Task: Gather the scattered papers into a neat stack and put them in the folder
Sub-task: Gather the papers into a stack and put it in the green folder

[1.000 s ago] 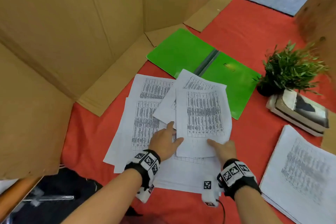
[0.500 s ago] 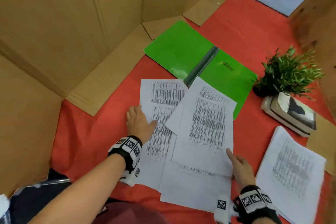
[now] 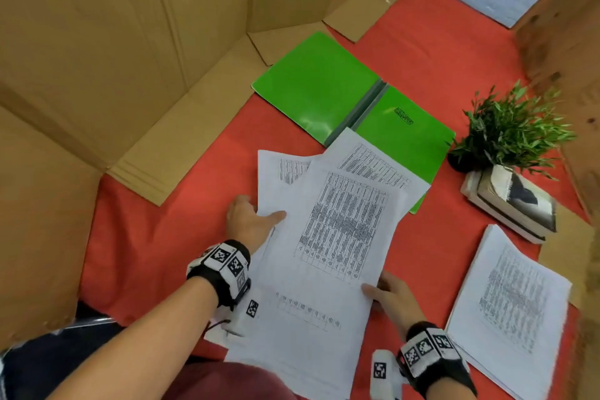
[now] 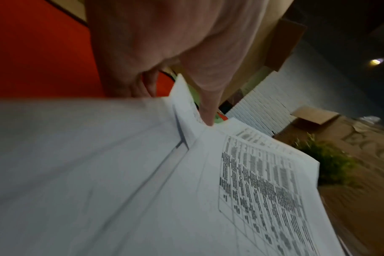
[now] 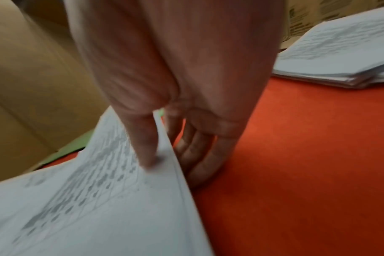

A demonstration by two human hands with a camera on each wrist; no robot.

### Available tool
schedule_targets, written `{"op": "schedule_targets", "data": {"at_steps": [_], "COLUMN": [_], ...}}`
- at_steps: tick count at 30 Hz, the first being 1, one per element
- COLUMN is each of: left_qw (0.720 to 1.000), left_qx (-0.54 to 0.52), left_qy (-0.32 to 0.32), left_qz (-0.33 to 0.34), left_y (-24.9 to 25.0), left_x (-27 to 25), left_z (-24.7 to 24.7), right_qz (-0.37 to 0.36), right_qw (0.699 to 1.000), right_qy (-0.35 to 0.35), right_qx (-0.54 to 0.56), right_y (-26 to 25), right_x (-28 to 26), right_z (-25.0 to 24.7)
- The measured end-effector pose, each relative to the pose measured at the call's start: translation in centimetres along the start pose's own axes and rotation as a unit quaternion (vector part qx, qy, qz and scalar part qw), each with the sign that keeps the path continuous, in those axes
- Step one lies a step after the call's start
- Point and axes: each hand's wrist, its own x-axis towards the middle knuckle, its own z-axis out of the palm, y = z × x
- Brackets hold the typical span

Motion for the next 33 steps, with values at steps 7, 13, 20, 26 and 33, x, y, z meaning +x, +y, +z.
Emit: {"op": "schedule_targets", "data": {"at_steps": [7, 13, 20, 26, 33], "left_qw": [0.977, 0.961, 0.876, 0.884, 0.931], "left_qx": [0.076, -0.087, -0.236, -0.199, -0.120], "left_qy": [-0.172, -0.154, -0.206, -0.194, -0.113], "left_qz": [0.100, 0.211, 0.366, 0.375, 0.325], "left_y": [1.8, 7.5, 17.6, 17.4, 15.4], "left_x": [-2.7, -4.5, -9.1, -7.9, -4.4], "left_z": [3.0, 0.6, -2.6, -0.2, 1.5], "right_qz": [0.001, -0.143, -0.363, -0.333, -0.294], "right_qw": [0.988, 0.972, 0.894, 0.908, 0.929], "right_qy": [0.080, 0.135, 0.209, 0.211, 0.180], "right_qx": [0.135, 0.129, 0.162, 0.143, 0.135], "right_y": [-2.4, -8.7, -16.3, -14.1, -12.8], "right_x": [2.0, -3.4, -11.5, -7.9, -4.6], "right_z": [3.0, -1.2, -6.9, -6.1, -5.5]}}
